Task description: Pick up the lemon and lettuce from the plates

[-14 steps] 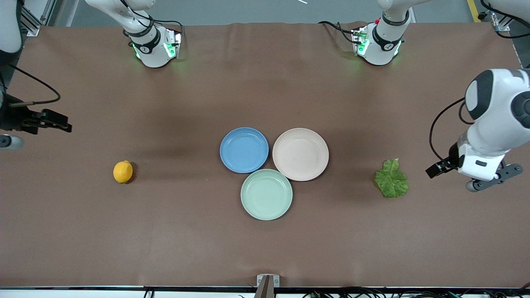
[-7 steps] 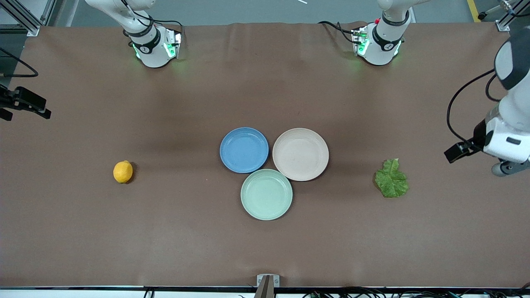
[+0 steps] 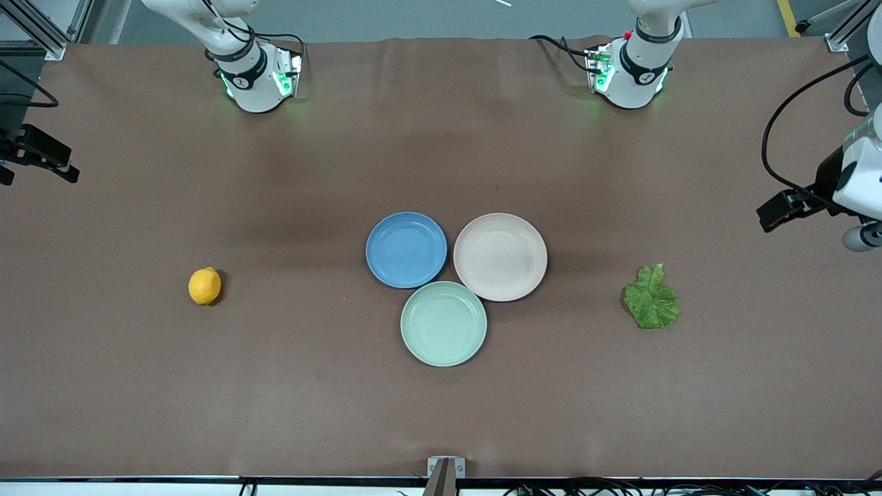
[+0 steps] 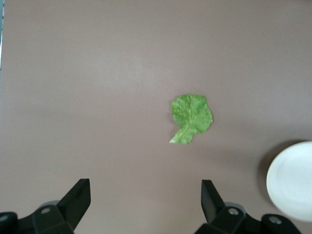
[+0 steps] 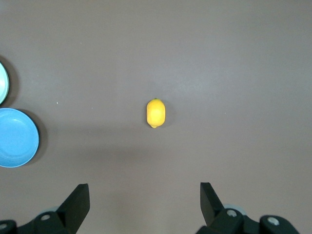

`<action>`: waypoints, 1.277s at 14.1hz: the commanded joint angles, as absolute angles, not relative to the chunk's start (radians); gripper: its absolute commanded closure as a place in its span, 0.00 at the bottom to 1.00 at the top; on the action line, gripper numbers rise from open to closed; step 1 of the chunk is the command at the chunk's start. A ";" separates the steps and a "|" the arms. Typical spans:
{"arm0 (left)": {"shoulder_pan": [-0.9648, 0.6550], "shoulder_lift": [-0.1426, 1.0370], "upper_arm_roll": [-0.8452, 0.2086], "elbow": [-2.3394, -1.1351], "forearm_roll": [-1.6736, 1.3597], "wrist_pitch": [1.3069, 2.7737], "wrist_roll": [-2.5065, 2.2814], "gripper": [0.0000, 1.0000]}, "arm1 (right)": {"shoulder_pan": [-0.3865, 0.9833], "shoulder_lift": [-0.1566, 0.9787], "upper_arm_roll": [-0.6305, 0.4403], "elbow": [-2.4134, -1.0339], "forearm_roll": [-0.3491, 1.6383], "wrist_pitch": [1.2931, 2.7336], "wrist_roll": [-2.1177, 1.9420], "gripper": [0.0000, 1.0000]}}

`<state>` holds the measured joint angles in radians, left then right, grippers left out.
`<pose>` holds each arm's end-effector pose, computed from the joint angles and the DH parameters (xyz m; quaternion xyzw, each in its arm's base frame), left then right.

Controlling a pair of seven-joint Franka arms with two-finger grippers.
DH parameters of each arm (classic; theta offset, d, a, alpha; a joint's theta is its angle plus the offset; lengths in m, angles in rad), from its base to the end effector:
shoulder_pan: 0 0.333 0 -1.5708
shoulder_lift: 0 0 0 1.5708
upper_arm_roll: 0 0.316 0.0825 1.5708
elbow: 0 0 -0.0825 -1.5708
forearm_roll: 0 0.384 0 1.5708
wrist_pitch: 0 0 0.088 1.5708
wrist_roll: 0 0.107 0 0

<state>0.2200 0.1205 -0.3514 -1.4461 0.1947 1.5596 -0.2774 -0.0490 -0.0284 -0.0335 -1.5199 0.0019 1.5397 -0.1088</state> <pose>0.5880 -0.0433 0.6185 -0.9942 -0.0750 -0.0156 0.0750 0.5410 -0.0448 0.6612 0.9996 0.0132 0.0241 0.0009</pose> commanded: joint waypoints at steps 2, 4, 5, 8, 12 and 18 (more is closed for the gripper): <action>0.131 -0.004 -0.172 -1.546 0.045 1.543 -0.126 0.00 | -0.066 -0.043 -0.021 -1.514 -0.009 1.543 -0.095 0.00; 0.080 -0.052 -0.115 -1.595 0.037 1.543 -0.114 0.00 | -0.064 -0.043 -0.021 -1.516 -0.008 1.543 -0.097 0.00; 0.077 -0.069 -0.114 -1.612 0.035 1.543 -0.114 0.00 | -0.064 -0.043 -0.021 -1.516 -0.008 1.543 -0.100 0.00; 0.052 -0.139 -0.121 -1.709 0.032 1.564 -0.115 0.00 | -0.063 -0.040 -0.020 -1.516 -0.008 1.543 -0.103 0.00; 0.043 -0.153 -0.124 -1.733 0.014 1.594 -0.115 0.00 | -0.064 -0.037 -0.020 -1.514 -0.006 1.543 -0.103 0.00; 0.041 -0.138 -0.124 -1.718 -0.014 1.591 -0.109 0.00 | -0.064 -0.037 -0.020 -1.514 -0.006 1.543 -0.103 0.00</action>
<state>0.0420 -0.1301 -0.1274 -1.7095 0.0023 1.5776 -0.1216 -0.0495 -0.0284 -0.0337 -1.5064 0.0019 1.5397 -0.1085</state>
